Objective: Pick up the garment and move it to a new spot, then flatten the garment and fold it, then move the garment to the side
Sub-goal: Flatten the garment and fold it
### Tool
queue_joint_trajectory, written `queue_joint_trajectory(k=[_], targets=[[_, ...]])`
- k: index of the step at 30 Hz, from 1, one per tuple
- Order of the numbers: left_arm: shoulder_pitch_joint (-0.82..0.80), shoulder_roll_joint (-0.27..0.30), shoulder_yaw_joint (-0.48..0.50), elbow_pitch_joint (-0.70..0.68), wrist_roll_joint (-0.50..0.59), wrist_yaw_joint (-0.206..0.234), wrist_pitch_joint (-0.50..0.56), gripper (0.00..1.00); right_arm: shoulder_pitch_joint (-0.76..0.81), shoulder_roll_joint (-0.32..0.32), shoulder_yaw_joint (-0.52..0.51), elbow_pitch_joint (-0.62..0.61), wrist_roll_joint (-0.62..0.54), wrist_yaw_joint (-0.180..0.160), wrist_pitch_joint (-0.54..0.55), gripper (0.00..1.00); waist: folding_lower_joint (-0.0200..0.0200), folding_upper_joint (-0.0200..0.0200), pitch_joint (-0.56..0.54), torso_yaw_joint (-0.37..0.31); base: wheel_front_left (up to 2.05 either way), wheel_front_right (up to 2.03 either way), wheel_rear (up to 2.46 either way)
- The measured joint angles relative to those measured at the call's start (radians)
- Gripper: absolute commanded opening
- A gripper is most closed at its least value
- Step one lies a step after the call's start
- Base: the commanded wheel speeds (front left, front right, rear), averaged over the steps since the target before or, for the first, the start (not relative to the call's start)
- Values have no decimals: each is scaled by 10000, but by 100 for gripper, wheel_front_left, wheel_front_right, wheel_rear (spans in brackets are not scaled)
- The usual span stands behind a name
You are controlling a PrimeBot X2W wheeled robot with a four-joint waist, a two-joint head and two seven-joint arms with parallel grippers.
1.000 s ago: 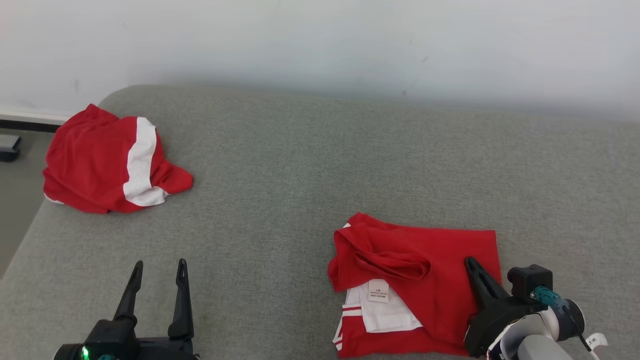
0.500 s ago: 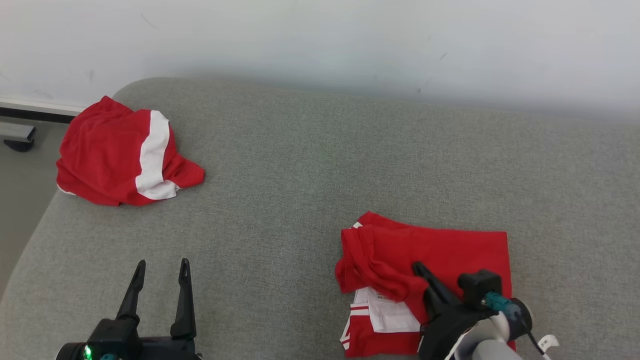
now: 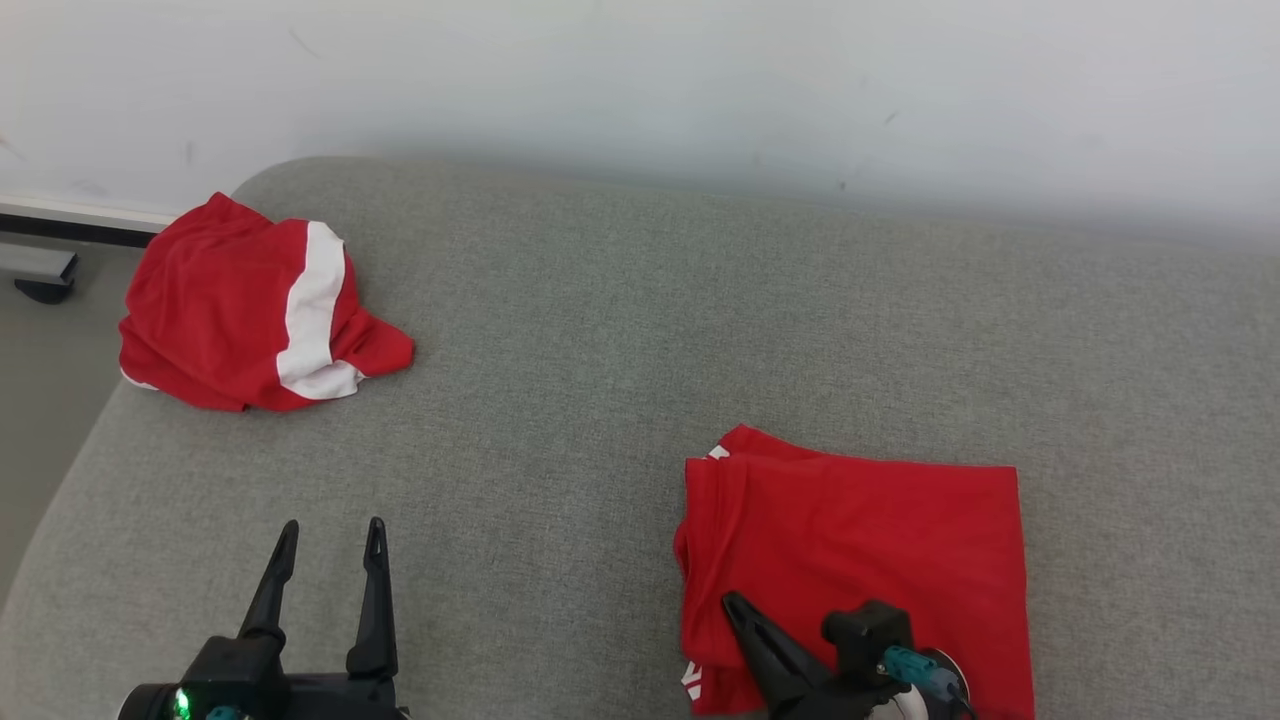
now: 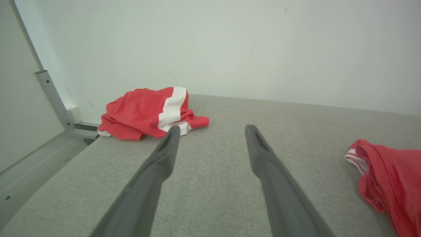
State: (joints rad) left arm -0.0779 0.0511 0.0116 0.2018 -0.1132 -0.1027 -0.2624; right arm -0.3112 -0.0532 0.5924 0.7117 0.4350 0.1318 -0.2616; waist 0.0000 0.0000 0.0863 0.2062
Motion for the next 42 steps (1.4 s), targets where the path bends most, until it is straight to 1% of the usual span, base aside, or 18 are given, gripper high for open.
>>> queue_joint_trajectory(k=[3, 6, 10, 16, 18, 19, 23, 27, 30, 39, 40, 41, 42], targets=[[1, -2, 25, 10, 4, 2, -2, 100, -21, 12, -161, -280, 86, 0, 0, 0, 0, 0, -39, -72, 0, 0, 0], [24, 0, 67, 10, 31, 2, -2, 100, -48, -13, -654, -663, 59, 2, -2, 0, 0, 0, -102, -200, 0, 0, 0], [117, 0, 77, 15, 36, 0, 0, 100, 40, -268, -1639, -1323, -161, 0, -2, 0, 0, 0, -208, -443, 0, 0, 0], [174, 0, 127, -17, 77, -2, -2, 100, 573, -633, -3225, -2337, -585, 0, -21, 0, 0, 0, -353, -923, 0, 0, 0], [186, -4, 138, -31, 107, -2, -2, 100, 825, -690, -3699, -2631, -759, 0, -23, 0, 0, 0, -404, -1093, 0, 0, 0], [236, -2, 169, -48, 142, -4, 0, 100, 1081, -736, -4126, -2888, -848, 0, -23, 0, 0, 0, -460, -1267, 0, 0, 0], [411, 4, 286, -75, 155, -17, -2, 100, 1556, -736, -4878, -3377, -1104, 0, -23, 0, 0, 0, -586, -1610, 0, 0, 0], [594, 6, 368, -123, 171, -27, -2, 100, 2005, -688, -5365, -3783, -1229, 0, -21, 0, -1, 0, -725, -1932, 0, 0, 0], [632, 6, 385, -153, 192, -33, -2, 100, 2318, -648, -5503, -4126, -1383, 0, -23, 0, 0, 0, -829, -2096, 0, 0, 0], [811, 35, 476, -232, 238, -109, -2, 100, 2976, -533, -5611, -5037, -1699, 0, -23, 0, -1, 0, -1072, -2202, 0, 0, 0], [844, 36, 493, -247, 240, -115, 0, 100, 3008, -529, -5580, -5079, -1743, 0, -23, 11, -1, 0, -1090, -2195, 0, 0, 0], [884, 42, 510, -257, 242, -115, -2, 100, 3033, -522, -5551, -5116, -1779, 0, -23, 57, 0, 0, -1107, -2184, 0, 0, 0], [921, 44, 523, -263, 251, -115, 0, 100, 3057, -508, -5555, -5160, -1831, 0, -23, 100, -1, 0, -1126, -2170, 0, 0, 0]])
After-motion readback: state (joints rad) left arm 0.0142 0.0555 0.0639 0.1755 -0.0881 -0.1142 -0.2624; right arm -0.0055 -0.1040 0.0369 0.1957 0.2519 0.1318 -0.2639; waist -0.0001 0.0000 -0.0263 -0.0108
